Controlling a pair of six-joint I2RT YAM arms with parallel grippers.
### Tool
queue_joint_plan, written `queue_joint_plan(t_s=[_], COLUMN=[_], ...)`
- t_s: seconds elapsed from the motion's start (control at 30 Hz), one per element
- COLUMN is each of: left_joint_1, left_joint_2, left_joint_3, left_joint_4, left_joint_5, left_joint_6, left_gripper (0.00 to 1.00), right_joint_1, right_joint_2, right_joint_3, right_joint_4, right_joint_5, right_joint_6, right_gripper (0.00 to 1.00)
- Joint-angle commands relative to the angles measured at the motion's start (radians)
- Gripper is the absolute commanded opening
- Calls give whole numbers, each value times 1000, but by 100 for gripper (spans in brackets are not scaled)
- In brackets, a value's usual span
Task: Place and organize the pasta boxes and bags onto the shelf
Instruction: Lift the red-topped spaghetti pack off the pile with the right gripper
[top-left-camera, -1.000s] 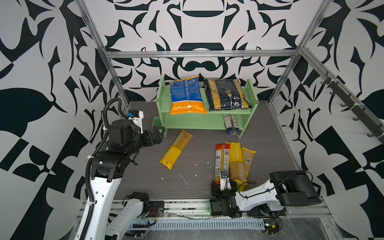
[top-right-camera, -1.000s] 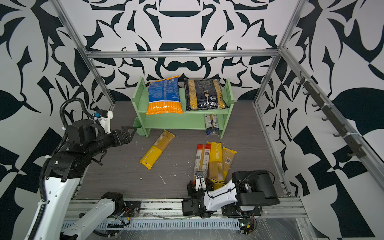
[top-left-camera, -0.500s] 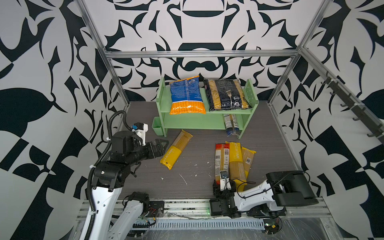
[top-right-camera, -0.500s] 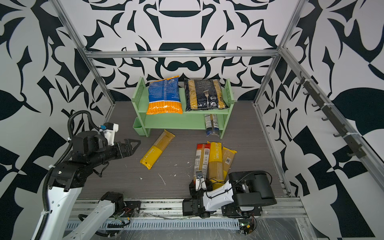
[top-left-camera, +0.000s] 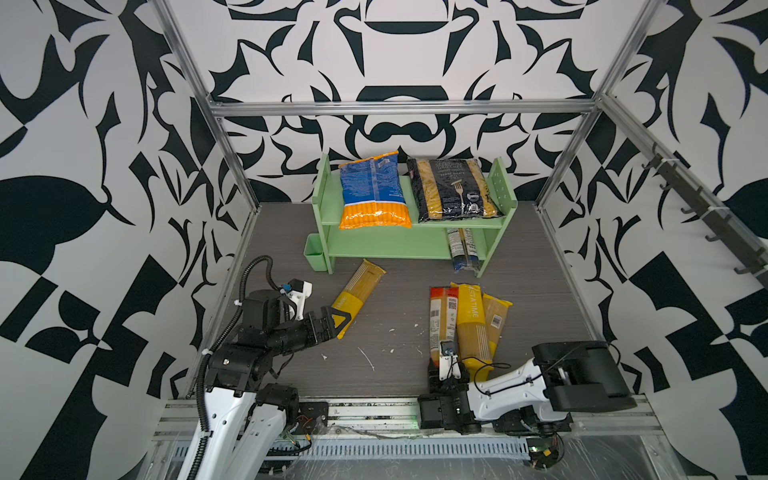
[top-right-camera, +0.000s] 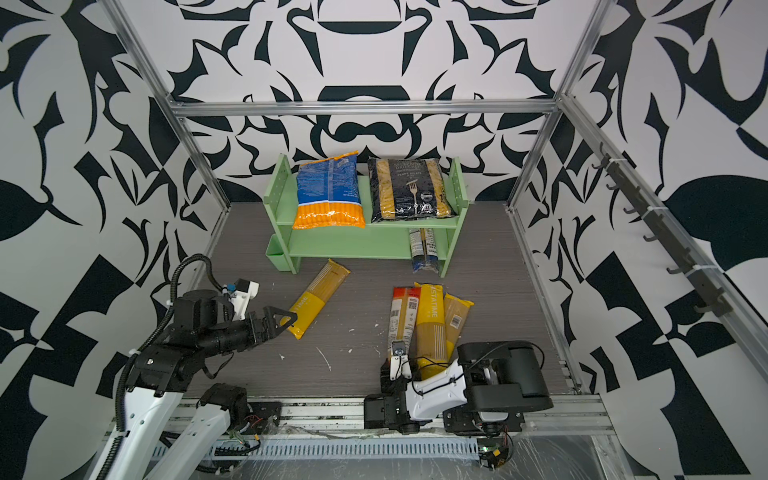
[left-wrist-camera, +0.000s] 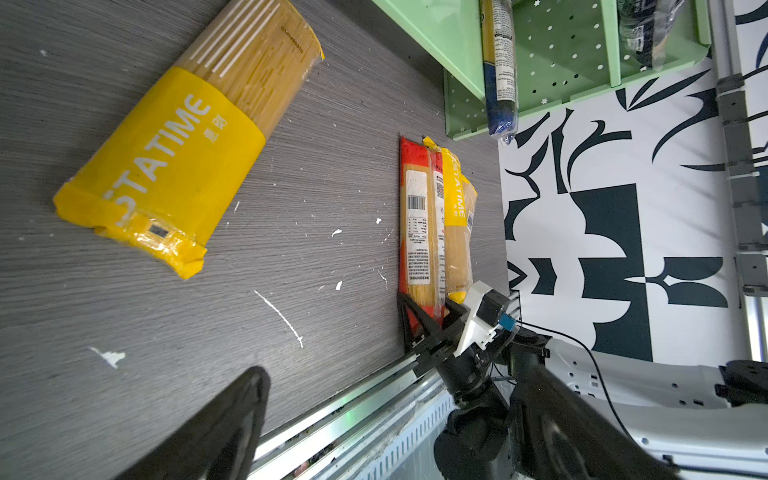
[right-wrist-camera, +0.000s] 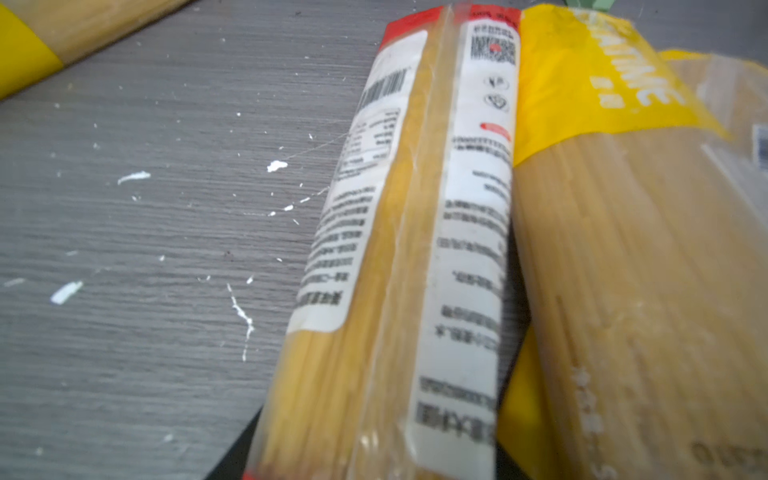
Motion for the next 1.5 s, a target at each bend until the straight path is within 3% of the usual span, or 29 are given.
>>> queue_joint_plan(t_s=[0.0, 0.23, 0.27, 0.3, 0.6, 0.93, 1.47], left_joint_1=[-6, -17, -20, -23, -47, -49, -48], left_joint_2=[8, 76, 84, 94, 156, 261, 339], left_joint_3=[7, 26, 25, 23, 43, 128, 208], left_joint_4=[46, 129, 142, 156, 213, 228, 244], left_joint_5=[20, 5, -1, -8, -43, -57, -94], left_joint_6=[-15, -13, -14, -15, 2, 56, 114], left_gripper=[99, 99, 99, 99, 99, 99, 99], right_joint_1=[-2, -6, -9, -12, -19, -69, -85], right_joint_2=[60, -23, -43, -70, -381, -576, -651], right_joint_3=[15, 111, 111, 102, -138, -127, 17], right_joint_4=[-9, -154, -163, -170, -51, -55, -28], right_joint_5=[-268, -230, -227, -221, -134, -90, -14], right_joint_6=[3, -74, -78, -79, -6, -211, -474], right_gripper=[46, 19, 13, 0, 0, 0, 0])
